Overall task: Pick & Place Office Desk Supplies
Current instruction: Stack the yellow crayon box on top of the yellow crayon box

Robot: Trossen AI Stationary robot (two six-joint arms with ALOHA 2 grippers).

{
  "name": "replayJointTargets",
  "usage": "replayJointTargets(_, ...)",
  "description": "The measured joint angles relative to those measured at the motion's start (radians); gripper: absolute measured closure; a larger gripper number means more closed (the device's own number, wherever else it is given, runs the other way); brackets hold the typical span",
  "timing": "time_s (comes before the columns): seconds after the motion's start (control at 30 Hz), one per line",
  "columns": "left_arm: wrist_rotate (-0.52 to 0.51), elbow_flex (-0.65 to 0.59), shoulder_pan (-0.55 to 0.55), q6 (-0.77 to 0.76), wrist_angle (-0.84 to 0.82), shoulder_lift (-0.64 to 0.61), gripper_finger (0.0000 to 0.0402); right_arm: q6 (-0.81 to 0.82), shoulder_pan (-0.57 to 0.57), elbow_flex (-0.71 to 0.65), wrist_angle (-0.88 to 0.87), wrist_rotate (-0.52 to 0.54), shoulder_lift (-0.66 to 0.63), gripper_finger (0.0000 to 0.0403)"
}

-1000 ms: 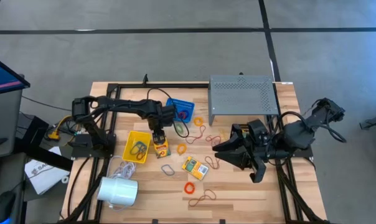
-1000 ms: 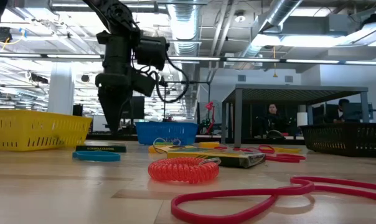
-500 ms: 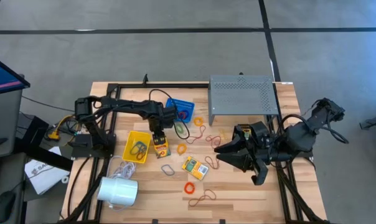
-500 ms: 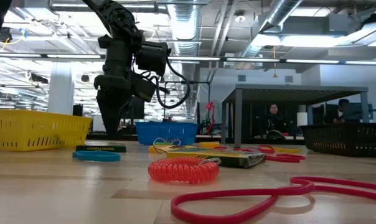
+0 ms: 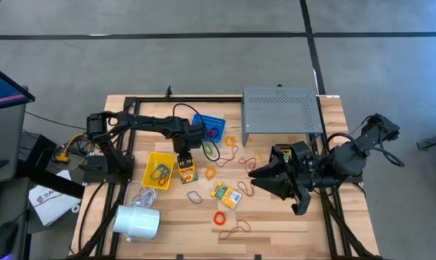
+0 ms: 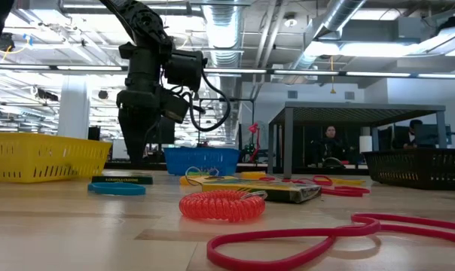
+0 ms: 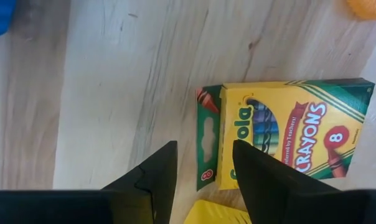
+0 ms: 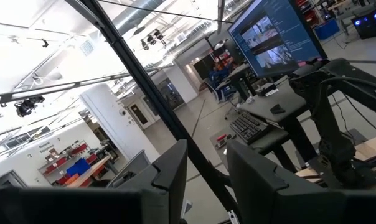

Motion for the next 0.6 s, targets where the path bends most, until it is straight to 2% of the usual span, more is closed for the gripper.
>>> replayJointTargets(0.17,0.000,0.000,0.000,-0.028,0.001,0.000,0.0252,0.000,0.000,0.000,0.000,0.000,0.000,0.0291)
replayJointTargets(0.33,-0.001,0.000,0.001,-0.075,0.001,0.056,0.0252,0.000,0.005,0.000,0.002,0.000,0.000,0.0291)
replayJointTargets(0.6,-0.058,0.001,0.008,-0.075,0.029,0.048,0.0252,0.000,0.025,0.000,0.010,0.029,0.000,0.0291)
